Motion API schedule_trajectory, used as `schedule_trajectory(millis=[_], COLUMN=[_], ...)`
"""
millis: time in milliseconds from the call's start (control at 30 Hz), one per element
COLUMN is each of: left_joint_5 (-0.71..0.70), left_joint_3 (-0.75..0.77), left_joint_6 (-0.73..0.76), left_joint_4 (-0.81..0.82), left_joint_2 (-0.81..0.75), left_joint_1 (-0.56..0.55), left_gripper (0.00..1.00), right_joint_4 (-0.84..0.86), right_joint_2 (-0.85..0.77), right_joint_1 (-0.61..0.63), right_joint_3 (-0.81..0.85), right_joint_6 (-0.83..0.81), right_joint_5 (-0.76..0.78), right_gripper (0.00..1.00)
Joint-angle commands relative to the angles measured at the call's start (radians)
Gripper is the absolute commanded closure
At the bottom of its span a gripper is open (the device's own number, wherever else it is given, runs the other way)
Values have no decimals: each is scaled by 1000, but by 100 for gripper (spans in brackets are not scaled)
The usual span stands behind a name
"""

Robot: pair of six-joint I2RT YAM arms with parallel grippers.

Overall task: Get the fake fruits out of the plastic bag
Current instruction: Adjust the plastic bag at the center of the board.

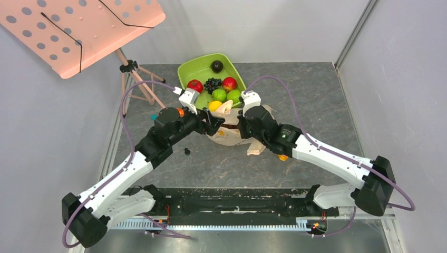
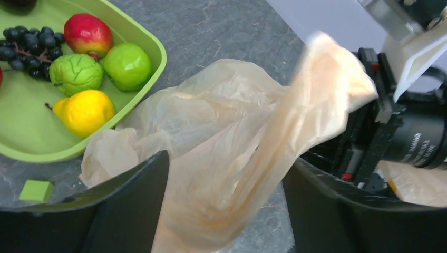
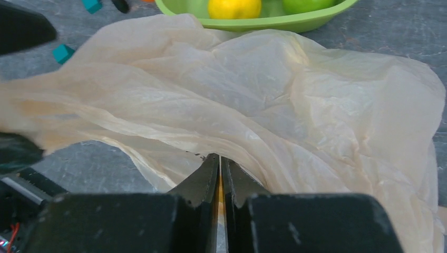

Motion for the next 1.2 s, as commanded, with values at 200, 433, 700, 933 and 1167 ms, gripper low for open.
schedule_trajectory(millis=[200,433,700,933,1167], left_joint_5=[-150,-83,-275,-276,-295], left_joint_3=[255,417,487,587,497], left_joint_6=[29,-40,-78,-53,-88], left_joint_4=[-347,-478,-484,-392,-306], left_joint_2=[-71,-51,54,200,217], left_joint_1=[3,-6,-361,-420,-524], left_gripper=[3,21,66,98,98], right_joint_4=[105,203,253,281,291], right_joint_2=[-4,-33,-29,-48,-43], right_joint_1=[-34,-112,-166,-168,-173], right_joint_3=[-39,-102,-125,-160,-156], right_joint_6=[-25,14,36,57,78], right_joint_5=[-49,-212,-308,-355,-361], right_gripper=[95,97,98,99,100])
